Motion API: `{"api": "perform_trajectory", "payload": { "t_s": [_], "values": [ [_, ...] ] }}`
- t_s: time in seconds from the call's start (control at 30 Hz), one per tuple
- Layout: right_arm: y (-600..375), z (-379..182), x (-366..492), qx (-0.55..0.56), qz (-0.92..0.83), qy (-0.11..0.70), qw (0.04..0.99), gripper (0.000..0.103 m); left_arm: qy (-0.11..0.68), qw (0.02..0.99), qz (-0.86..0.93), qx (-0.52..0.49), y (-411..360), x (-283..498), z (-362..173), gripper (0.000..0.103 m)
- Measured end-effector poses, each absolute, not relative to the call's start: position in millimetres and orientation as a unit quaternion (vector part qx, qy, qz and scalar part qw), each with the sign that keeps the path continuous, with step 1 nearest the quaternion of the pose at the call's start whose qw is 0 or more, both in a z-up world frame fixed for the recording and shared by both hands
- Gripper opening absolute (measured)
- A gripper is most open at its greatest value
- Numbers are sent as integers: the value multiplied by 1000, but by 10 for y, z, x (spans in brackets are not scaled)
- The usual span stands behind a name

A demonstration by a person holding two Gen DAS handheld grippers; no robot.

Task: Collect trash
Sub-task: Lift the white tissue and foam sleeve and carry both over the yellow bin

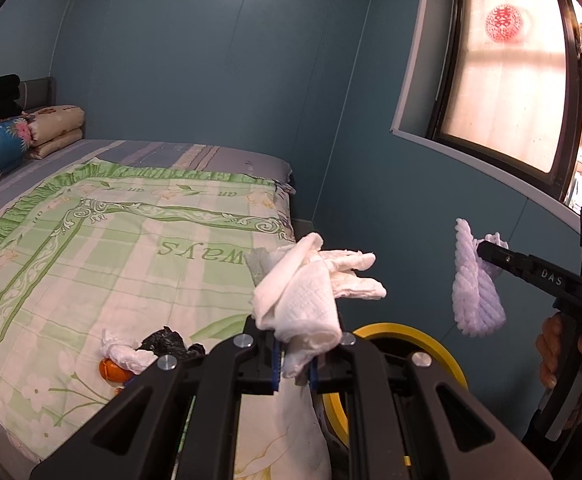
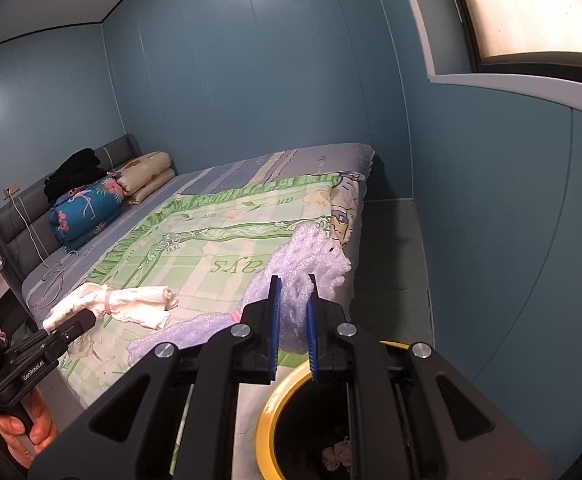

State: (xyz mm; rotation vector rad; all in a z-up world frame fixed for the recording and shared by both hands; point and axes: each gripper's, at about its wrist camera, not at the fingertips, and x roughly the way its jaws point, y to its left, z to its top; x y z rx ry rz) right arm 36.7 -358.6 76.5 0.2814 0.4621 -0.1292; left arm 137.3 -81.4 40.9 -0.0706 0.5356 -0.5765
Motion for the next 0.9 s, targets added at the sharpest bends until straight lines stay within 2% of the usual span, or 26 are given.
{"api": "perform_trajectory", "payload": {
  "t_s": [0.4, 0.9],
  "values": [
    [-3787, 516, 522, 145, -81, 264, 950, 12, 300, 905, -301, -1, -1280, 1442, 128, 9],
    [-4141, -74, 608, 166, -103, 330, 923, 12, 394, 863, -316, 6, -1871, 1710, -473, 9]
  ]
}}
